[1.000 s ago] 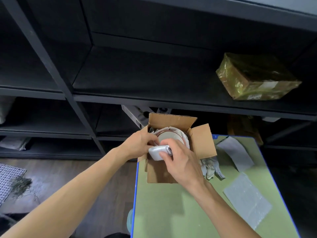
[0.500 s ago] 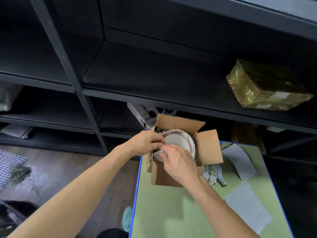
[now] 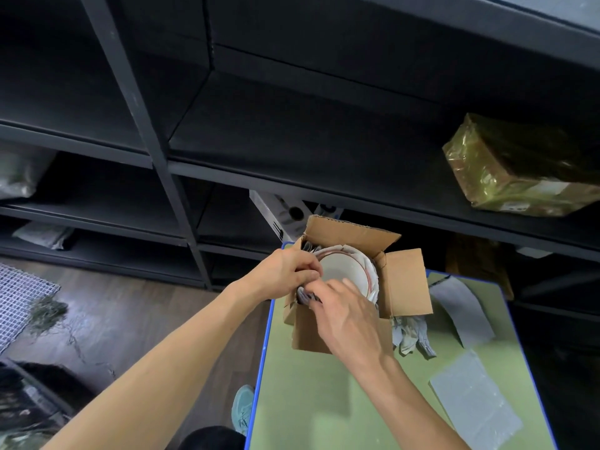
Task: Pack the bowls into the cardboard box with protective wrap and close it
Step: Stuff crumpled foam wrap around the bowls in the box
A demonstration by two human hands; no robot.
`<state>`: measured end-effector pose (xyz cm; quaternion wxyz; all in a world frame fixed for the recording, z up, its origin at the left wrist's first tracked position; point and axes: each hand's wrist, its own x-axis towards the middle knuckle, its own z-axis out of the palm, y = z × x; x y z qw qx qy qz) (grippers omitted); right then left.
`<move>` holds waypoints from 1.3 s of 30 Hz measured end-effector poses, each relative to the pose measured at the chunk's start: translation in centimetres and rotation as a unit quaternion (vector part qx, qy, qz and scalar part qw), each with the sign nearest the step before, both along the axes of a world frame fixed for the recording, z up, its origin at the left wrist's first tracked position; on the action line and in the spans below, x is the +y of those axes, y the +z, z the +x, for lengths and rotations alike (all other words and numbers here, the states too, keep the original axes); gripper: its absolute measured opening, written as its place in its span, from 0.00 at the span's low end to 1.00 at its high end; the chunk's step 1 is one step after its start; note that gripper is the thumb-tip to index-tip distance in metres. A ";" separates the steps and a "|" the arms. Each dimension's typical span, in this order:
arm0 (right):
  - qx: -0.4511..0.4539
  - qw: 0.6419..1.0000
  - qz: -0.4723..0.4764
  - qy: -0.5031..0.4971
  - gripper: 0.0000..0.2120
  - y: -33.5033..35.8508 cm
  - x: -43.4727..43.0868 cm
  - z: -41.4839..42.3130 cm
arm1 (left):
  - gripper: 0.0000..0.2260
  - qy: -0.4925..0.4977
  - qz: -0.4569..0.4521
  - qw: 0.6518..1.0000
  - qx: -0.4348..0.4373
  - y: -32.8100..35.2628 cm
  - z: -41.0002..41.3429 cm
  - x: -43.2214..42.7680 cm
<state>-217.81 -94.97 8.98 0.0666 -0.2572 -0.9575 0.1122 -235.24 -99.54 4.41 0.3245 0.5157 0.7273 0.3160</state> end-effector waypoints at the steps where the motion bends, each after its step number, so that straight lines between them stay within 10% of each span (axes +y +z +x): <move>1: 0.001 1.000 0.003 -0.003 0.03 -0.1 0.0 -0.1 | 0.05 0.001 0.000 1.000 -0.001 0.0 0.0 0.0; 39: -0.138 0.988 -0.061 0.045 0.10 0.7 -0.2 0.1 | 0.05 0.015 0.003 1.000 -0.025 1.0 1.1 -0.8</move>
